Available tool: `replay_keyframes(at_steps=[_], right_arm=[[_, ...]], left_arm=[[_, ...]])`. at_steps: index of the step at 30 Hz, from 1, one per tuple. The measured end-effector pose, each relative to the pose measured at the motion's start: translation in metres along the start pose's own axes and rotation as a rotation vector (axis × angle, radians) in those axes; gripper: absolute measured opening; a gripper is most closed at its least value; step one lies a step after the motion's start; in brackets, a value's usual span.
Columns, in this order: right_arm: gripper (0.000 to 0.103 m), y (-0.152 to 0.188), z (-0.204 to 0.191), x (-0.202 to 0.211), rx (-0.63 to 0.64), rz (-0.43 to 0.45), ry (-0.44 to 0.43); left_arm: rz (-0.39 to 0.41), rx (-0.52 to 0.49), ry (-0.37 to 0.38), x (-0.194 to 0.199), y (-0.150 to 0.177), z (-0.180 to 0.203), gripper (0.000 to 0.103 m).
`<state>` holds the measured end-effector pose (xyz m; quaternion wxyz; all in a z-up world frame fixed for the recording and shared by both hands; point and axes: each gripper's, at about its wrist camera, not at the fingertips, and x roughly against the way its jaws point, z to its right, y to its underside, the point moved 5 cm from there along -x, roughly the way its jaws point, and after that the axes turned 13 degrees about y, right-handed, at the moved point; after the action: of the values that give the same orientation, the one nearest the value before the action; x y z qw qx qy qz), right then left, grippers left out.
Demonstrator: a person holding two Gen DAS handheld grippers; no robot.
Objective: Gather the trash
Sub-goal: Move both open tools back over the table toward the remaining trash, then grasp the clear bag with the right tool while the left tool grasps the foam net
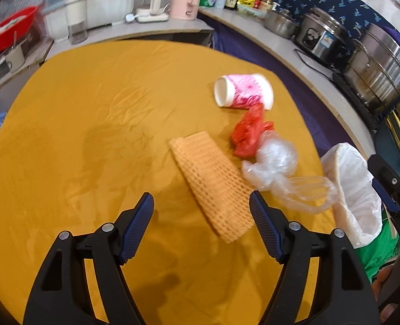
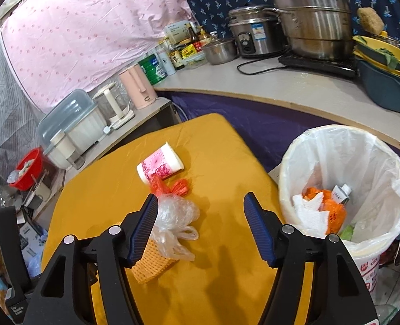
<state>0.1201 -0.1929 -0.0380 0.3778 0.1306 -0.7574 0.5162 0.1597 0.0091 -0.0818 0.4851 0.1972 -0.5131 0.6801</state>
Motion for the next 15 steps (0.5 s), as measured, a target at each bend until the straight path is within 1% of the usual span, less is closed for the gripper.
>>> replay_keyframes(at_steps=[6, 9, 15], right_arm=[[0.068, 0.007, -0.024, -0.031, 0.041, -0.043, -0.011], [0.068, 0.012, -0.034, -0.05, 0.058, -0.074, -0.016], [0.068, 0.024, -0.051, -0.082, 0.072, -0.136, -0.029]], left_arm=[[-0.025, 0.02, 0.006, -0.015, 0.001, -0.011, 0.07], [-0.032, 0.02, 0.008, -0.022, 0.0, -0.014, 0.075], [-0.06, 0.037, 0.013, -0.038, 0.002, -0.023, 0.075]])
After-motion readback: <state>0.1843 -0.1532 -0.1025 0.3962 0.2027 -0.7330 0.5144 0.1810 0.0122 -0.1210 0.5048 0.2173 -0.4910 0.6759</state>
